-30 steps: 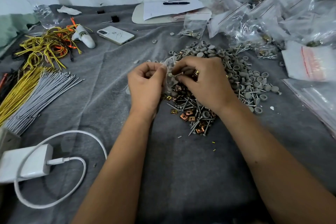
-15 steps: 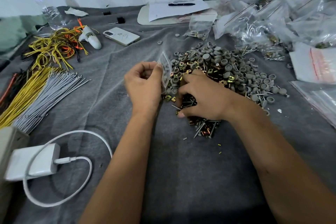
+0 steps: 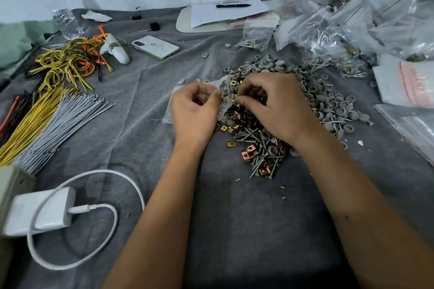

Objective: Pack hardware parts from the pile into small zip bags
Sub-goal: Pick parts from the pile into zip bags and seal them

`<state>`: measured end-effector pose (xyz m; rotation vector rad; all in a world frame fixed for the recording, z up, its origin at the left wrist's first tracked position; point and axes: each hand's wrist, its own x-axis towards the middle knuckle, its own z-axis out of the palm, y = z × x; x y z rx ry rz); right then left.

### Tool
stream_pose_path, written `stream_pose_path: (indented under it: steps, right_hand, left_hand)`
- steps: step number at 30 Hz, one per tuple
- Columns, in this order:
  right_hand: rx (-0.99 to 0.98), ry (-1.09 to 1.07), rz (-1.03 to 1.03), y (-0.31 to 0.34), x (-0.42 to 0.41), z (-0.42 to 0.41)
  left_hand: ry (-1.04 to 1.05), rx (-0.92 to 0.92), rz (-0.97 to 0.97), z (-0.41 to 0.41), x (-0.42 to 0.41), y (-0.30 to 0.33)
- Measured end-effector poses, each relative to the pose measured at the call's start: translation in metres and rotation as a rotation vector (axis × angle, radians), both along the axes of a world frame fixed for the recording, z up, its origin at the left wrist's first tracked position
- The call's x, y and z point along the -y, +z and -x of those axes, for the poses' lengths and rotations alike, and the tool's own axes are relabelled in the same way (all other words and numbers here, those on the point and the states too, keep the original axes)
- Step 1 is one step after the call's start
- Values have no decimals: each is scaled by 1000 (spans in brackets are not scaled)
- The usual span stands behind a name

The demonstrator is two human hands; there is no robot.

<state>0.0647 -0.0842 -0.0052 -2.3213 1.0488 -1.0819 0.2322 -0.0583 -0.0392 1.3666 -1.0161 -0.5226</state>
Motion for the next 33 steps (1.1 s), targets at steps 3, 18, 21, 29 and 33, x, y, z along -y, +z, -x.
stream_pose_path:
  steps: [3, 18, 21, 29, 33]
  right_hand:
    - [51, -8, 36, -1, -2, -3]
    - [21, 54, 98, 0, 0, 1]
    - [-240, 90, -37, 6, 4, 12]
    - [-599, 116, -122, 1, 6, 10]
    - [-371, 125, -108, 0, 7, 10]
  left_hand:
    - [-45, 49, 0, 4, 0, 0]
    - [-36, -158, 31, 3, -1, 1]
    - [25, -191, 26, 0, -1, 1]
    - [26, -200, 21, 0, 0, 0]
    - [8, -172, 14, 0, -1, 1]
